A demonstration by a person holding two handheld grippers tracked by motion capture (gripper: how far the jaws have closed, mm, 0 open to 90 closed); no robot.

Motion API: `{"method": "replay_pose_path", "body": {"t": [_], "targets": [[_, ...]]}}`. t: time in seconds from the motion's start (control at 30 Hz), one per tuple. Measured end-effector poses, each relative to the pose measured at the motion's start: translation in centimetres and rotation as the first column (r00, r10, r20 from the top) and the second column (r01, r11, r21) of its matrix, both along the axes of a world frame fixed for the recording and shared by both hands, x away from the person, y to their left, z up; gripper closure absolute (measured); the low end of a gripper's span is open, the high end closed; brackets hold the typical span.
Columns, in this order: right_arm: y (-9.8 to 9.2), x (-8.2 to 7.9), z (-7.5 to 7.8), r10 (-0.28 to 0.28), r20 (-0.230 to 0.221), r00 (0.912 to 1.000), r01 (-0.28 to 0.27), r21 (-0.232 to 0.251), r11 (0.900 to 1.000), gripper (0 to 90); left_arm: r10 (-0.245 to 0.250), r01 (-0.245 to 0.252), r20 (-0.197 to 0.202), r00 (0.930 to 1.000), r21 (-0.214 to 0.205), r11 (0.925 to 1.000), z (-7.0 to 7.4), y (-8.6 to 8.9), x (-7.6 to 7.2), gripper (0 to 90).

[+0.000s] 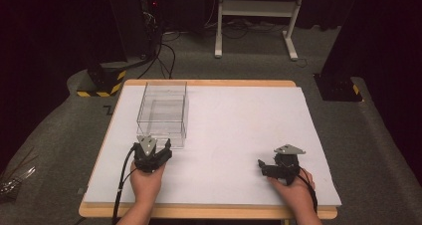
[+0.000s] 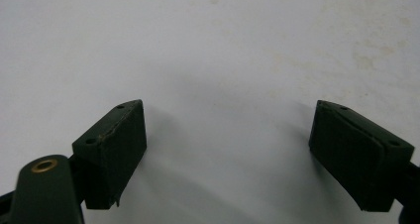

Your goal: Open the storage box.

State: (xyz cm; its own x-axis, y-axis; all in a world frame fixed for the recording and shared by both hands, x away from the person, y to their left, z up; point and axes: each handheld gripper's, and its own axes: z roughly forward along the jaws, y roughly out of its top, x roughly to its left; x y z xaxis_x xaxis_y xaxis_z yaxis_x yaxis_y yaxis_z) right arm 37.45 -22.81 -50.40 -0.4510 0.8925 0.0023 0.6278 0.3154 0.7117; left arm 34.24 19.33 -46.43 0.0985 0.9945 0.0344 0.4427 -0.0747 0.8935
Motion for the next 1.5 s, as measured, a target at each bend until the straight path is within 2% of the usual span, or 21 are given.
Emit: {"method": "replay_pose_path", "body": {"t": [0.37,0.5,0.93,1.5], "targets": [[0.0,0.0,0.0,0.000,0.000,1.0000,0.000,0.001,1.0000,14.5,-0.011,0.011,0.006,0.9999,0.004,0.9999,-0.2,0.0,-2.0,32.8],[0.0,0.0,0.0,0.000,0.000,1.0000,0.000,0.001,1.0000,14.5,-0.016,0.016,0.002,0.9999,0.008,0.9998,-0.3,0.0,-3.2,32.9],[0.0,0.0,0.0,0.000,0.000,1.0000,0.000,0.000,1.0000,14.5,-0.033,0.033,-0.012,0.9994,0.002,0.9995,-0.4,0.2,-5.4,32.9],[0.1,0.0,0.0,-0.001,0.003,1.0000,0.001,-0.007,1.0000,14.5,-0.054,0.054,-0.005,0.9985,-0.004,0.9985,-0.5,0.5,-8.5,33.0]]}}
